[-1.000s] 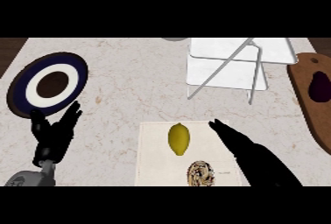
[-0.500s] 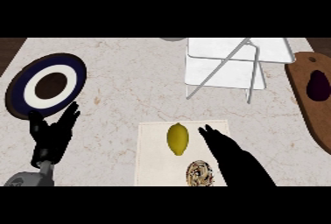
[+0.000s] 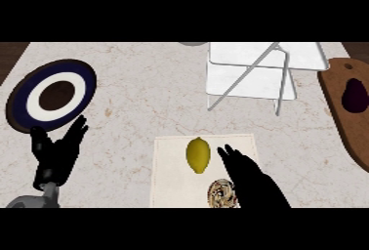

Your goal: Pick the cupcake from the placemat and place it in the tiered shelf

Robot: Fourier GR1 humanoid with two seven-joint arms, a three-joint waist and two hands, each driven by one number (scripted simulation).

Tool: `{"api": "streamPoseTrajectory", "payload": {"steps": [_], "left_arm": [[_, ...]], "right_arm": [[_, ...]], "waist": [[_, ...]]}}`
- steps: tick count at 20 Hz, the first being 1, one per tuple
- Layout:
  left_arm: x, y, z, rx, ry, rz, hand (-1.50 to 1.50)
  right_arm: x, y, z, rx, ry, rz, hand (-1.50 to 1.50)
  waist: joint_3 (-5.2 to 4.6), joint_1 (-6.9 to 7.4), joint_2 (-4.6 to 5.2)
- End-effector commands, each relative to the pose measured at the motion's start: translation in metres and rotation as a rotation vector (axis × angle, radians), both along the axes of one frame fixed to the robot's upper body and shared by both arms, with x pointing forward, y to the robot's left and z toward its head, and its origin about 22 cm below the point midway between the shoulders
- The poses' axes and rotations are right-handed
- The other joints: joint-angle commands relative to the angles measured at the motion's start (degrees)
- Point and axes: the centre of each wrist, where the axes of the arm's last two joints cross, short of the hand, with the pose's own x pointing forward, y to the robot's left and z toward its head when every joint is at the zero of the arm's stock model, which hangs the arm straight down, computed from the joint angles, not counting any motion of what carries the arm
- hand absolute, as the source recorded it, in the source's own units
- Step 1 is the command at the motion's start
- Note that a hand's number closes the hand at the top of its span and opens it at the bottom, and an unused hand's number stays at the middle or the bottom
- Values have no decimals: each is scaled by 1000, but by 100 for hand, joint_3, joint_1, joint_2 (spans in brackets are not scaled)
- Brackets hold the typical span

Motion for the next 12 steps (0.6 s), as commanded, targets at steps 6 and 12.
{"api": "streamPoseTrajectory", "payload": {"steps": [6,12], "left_arm": [[-5,3,-6,-38,52,-17,0],[1,-8,-21,-44,54,-8,0]], "right_arm": [[8,0,-26,-120,22,-78,-150],[16,-1,-47,-119,-35,-72,-150]], "waist": [[-49,-16,33],[-49,-28,37]]}}
